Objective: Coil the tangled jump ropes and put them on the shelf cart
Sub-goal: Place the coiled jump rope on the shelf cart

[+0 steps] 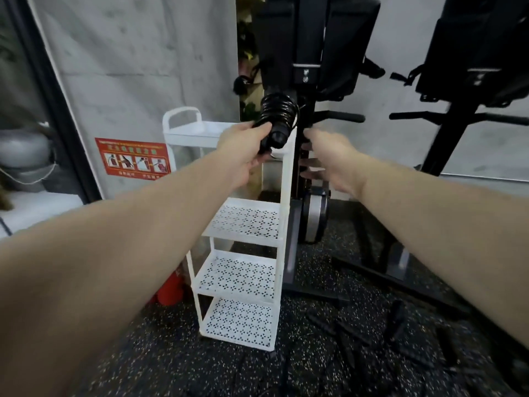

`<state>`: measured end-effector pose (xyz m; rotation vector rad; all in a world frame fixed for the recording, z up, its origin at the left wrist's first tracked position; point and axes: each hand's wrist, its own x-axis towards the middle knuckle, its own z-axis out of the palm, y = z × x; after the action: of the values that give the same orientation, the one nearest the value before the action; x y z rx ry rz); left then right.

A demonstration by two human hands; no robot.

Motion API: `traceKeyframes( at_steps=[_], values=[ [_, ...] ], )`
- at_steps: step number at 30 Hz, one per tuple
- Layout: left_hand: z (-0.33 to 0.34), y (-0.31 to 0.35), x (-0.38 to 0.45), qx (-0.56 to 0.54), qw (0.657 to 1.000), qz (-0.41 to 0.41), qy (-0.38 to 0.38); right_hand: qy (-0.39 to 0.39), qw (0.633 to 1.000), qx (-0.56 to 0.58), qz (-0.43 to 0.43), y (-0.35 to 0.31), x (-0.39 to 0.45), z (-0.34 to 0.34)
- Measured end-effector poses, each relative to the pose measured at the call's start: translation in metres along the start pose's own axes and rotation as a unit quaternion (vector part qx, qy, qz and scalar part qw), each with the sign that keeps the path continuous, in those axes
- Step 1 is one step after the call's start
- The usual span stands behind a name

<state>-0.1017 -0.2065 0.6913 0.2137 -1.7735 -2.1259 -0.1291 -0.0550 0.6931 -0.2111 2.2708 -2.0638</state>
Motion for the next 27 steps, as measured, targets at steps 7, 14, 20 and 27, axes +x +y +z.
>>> traceKeyframes(
  at_steps=[7, 14, 20, 27],
  values=[
    [0.005, 0.020, 0.091, 0.173, 0.975, 0.075, 0.114, -0.028, 0.977, -0.185, -0.100, 0.013, 0.042, 0.020],
    [0.018, 0.005, 0.132, 0.394, 0.910, 0.083, 0.102, -0.027, 0.967, -0.215, -0.134, 0.036, 0.060, 0.028],
    [0.019, 0.000, 0.131, 0.475, 0.874, 0.088, 0.051, -0.045, 0.960, -0.228, -0.155, 0.040, 0.058, 0.023],
    [0.012, -0.001, 0.104, 0.484, 0.869, 0.101, 0.016, -0.051, 0.968, -0.223, -0.103, 0.038, 0.035, 0.002]
  ],
)
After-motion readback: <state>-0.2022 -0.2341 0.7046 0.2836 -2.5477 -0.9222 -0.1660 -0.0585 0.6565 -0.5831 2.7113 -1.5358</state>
